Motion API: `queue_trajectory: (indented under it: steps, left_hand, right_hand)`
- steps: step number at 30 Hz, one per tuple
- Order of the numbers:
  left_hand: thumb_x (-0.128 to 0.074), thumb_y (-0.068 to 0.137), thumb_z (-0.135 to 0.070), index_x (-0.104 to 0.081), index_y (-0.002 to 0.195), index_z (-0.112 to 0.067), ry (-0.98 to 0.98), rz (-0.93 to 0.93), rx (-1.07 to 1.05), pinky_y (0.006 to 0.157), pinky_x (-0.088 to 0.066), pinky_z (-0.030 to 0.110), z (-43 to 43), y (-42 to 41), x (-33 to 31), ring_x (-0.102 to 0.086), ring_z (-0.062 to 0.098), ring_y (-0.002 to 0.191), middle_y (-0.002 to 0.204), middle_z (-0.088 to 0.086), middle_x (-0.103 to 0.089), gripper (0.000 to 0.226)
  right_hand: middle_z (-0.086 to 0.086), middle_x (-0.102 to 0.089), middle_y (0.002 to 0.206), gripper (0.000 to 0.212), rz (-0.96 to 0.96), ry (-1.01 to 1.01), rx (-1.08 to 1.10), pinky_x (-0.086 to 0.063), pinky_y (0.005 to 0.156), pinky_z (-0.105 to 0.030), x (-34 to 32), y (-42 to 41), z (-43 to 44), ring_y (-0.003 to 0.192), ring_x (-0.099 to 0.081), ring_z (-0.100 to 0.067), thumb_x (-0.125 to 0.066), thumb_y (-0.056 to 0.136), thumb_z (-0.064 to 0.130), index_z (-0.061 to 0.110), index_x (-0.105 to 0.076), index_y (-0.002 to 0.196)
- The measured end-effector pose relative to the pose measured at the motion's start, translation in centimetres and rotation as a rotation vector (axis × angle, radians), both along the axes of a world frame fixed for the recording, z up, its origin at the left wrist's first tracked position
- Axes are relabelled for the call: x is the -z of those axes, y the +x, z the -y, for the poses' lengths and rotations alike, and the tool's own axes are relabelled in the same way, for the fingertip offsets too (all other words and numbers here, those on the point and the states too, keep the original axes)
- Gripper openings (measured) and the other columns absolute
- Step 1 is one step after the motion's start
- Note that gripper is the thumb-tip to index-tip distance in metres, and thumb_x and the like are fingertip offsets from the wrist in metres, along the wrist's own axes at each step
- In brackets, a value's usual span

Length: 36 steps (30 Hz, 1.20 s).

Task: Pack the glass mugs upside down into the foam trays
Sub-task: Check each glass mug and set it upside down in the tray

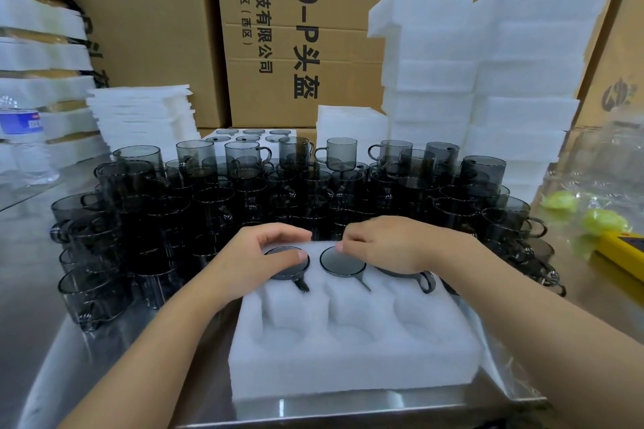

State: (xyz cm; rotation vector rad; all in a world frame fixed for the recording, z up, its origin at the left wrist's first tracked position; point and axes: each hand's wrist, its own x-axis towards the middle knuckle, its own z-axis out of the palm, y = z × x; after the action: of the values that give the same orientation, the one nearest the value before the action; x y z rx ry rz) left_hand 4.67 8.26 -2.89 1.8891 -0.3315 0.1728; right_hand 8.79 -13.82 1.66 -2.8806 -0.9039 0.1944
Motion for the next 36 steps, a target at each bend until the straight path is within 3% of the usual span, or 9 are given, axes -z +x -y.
queue_trajectory:
  steps: [5,8,13,24,30,33,36]
  left_hand:
    - [-0.071,0.083,-0.007,-0.071,0.097,-0.028,-0.006,-0.001,0.007,0.077,-0.05,0.011,0.0,-0.1,0.0,-0.066,-0.003,0.094,0.1,-0.017,-0.072,0.025]
    - [-0.071,0.083,-0.008,-0.071,0.096,-0.029,-0.01,-0.002,0.007,0.075,-0.05,0.01,0.0,0.0,0.1,-0.066,-0.003,0.094,0.099,-0.017,-0.072,0.025]
    - [-0.071,0.083,-0.009,-0.071,0.097,-0.029,0.004,-0.006,0.006,0.081,-0.051,0.014,-0.1,0.1,0.2,-0.066,-0.002,0.095,0.099,-0.018,-0.072,0.025]
    - [-0.071,0.083,-0.009,-0.071,0.095,-0.031,-0.009,-0.006,0.012,0.076,-0.051,0.013,-0.2,0.4,0.4,-0.067,-0.002,0.093,0.098,-0.017,-0.073,0.025]
    - [-0.07,0.084,-0.008,-0.071,0.096,-0.03,-0.014,-0.013,0.013,0.079,-0.051,0.017,-0.1,0.3,0.4,-0.067,-0.001,0.094,0.099,-0.017,-0.073,0.025]
    - [-0.071,0.084,-0.009,-0.071,0.098,-0.029,-0.012,-0.015,0.01,0.087,-0.051,0.02,-0.1,0.3,0.4,-0.066,0.0,0.097,0.101,-0.017,-0.072,0.025]
    - [-0.071,0.084,-0.01,-0.071,0.097,-0.031,-0.004,-0.012,0.01,0.088,-0.049,0.02,-0.2,0.3,0.4,-0.066,-0.001,0.097,0.101,-0.018,-0.072,0.025]
  right_hand:
    - [0.011,-0.055,0.092,0.04,0.026,0.042,0.003,-0.041,0.085,-0.033,0.5,-0.1,0.3,0.095,-0.051,-0.015,-0.029,0.092,0.064,0.032,-0.053,0.097]
    - [0.017,-0.05,0.086,0.041,0.066,0.096,0.005,-0.035,0.084,-0.032,1.4,-0.3,0.6,0.097,-0.046,-0.013,-0.03,0.091,0.063,0.03,-0.052,0.098]
    - [0.018,-0.049,0.082,0.043,0.119,0.115,-0.015,-0.032,0.095,-0.034,2.1,-0.6,0.6,0.097,-0.045,-0.012,-0.03,0.092,0.062,0.025,-0.051,0.101]
    - [0.011,-0.049,0.09,0.057,0.086,0.096,-0.017,-0.028,0.088,-0.032,2.3,-0.5,0.5,0.094,-0.043,-0.009,-0.016,0.084,0.074,0.028,-0.048,0.095]
    - [0.008,-0.047,0.091,0.044,0.103,0.009,0.024,-0.03,0.089,-0.035,1.8,-1.0,0.1,0.094,-0.042,-0.016,-0.018,0.096,0.058,0.022,-0.043,0.093]
    - [0.007,-0.04,0.09,0.033,0.23,-0.037,0.041,-0.029,0.081,-0.033,1.9,-1.8,-0.2,0.094,-0.041,-0.018,-0.02,0.1,0.047,0.024,-0.042,0.094]
    - [0.0,-0.049,0.102,0.037,0.563,-0.04,0.125,-0.035,0.079,-0.035,1.7,-2.2,-0.1,0.098,-0.048,-0.022,-0.026,0.1,0.042,0.018,-0.053,0.106]
